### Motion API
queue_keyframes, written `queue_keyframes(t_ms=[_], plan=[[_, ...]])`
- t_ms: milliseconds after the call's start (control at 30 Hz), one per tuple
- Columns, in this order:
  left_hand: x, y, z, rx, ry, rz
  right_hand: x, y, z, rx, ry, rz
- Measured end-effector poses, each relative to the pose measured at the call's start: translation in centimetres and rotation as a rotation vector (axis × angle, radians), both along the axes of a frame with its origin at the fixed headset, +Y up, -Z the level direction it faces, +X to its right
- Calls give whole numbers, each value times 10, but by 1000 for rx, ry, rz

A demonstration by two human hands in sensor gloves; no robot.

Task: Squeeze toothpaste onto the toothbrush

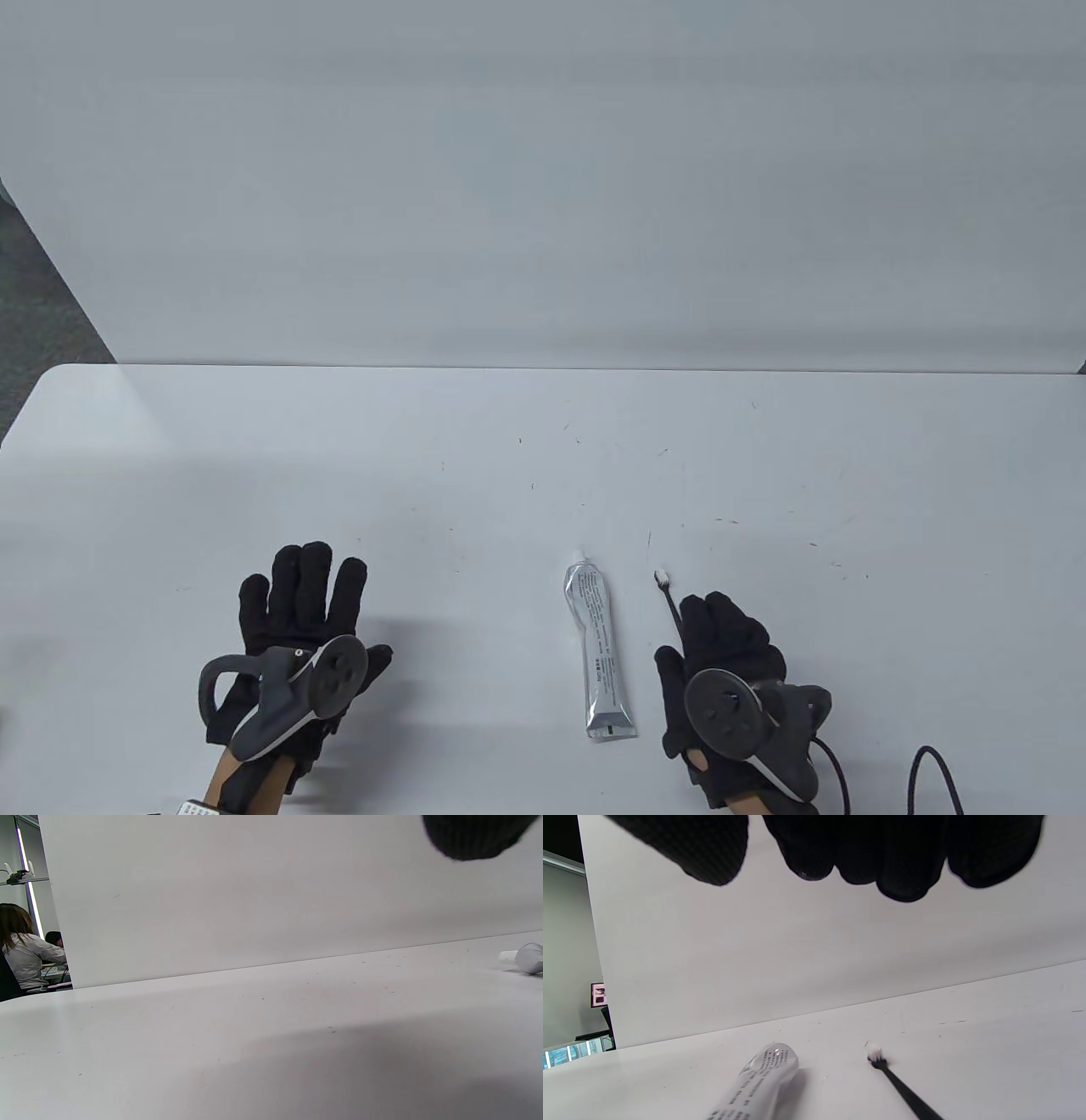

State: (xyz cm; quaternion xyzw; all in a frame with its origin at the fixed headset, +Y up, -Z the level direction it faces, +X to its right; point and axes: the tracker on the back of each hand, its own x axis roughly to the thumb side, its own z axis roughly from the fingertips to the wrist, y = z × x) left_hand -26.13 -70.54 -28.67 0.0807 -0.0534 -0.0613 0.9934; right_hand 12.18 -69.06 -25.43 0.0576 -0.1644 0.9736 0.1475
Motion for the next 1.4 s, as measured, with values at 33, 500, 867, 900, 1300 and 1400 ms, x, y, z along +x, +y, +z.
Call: queue_keyframes(t_ms=[33,500,867,900,1300,1400], plan=[[1,1,1,3,-3,0,-12,2,-3,-28,-6,24],[-1,5,4,16,-21,43,-86,-36,-86,-659,-304,101],[1,6,6,26,-28,43,-96,-60,-97,-743,-402,206],[1,7,6,26,-28,44,-96,-61,-97,-751,-415,209],[3,8,6,22,-22,26,-94,-67,-104,-756,-474,215],[3,8,6,23,-24,31,-94,-60,-104,-731,-442,154]])
